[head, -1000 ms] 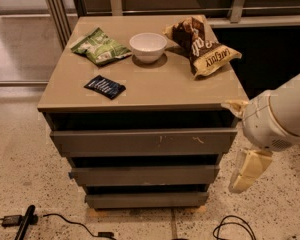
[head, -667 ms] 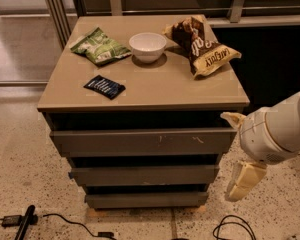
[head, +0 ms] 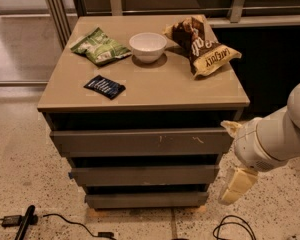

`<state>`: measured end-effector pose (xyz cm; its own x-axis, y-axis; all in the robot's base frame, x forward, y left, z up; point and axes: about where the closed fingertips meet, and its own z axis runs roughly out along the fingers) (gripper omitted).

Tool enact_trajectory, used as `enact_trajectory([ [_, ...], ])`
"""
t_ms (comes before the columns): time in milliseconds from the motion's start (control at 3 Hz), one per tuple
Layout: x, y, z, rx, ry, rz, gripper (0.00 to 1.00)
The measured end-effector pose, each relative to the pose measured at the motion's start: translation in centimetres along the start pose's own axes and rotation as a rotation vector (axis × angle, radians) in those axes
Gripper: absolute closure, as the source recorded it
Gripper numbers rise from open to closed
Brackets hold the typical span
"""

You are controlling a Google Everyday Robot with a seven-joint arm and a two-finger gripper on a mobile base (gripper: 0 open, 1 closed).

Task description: Open middle drawer

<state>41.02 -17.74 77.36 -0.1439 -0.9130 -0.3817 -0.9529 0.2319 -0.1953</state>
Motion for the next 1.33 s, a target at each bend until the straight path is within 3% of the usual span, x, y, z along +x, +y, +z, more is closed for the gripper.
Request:
enact_trajectory([
  [667, -0.2, 0.2, 4.5, -0.025, -0.015, 0.034, 0.0],
  [1333, 2.2, 0.8, 10.8, -0.035, -0.111, 0.159, 0.0],
])
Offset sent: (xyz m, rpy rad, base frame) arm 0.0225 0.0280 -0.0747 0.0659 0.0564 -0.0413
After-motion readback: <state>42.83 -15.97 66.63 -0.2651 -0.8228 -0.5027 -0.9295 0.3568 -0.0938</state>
